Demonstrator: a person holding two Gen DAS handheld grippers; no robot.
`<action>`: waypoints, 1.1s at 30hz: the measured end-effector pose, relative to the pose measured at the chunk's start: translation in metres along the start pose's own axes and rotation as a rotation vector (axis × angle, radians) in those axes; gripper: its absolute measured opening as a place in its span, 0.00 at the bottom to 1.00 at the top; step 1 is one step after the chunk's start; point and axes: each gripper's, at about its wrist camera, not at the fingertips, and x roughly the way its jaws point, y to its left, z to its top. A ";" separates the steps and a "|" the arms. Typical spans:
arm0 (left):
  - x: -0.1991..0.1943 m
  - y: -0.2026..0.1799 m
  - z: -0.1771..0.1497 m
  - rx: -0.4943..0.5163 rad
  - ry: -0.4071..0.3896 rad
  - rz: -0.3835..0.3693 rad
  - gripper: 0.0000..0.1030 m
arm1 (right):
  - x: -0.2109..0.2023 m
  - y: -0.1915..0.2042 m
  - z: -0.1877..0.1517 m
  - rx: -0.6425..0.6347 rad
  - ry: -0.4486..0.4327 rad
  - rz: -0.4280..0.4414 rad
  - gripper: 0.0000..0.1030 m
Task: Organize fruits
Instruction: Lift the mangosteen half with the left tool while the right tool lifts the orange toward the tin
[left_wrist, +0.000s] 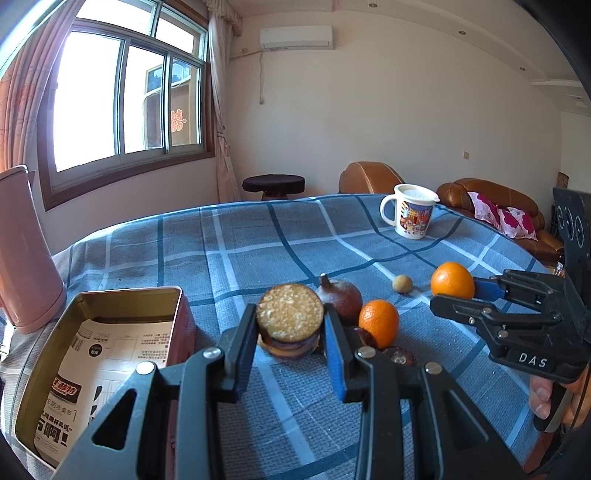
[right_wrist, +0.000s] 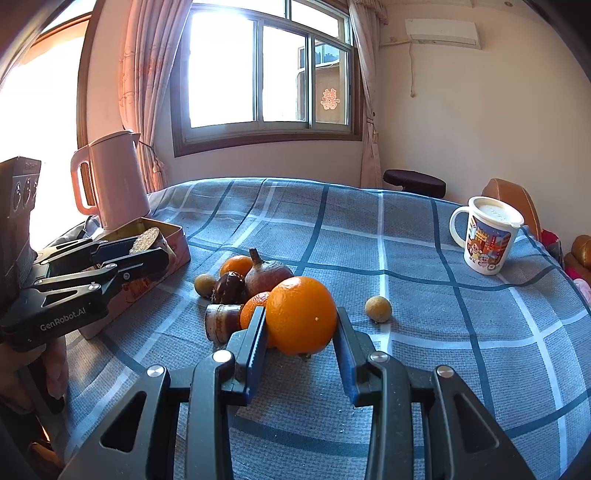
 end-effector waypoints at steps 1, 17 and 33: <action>0.000 0.000 0.000 0.000 0.000 0.001 0.35 | 0.000 0.000 0.000 0.000 -0.003 -0.001 0.36; -0.007 0.000 0.000 0.005 -0.039 0.010 0.35 | -0.010 0.000 0.000 -0.004 -0.051 -0.002 0.36; -0.015 0.000 -0.002 0.006 -0.084 0.019 0.35 | -0.017 0.000 -0.001 -0.010 -0.094 -0.003 0.36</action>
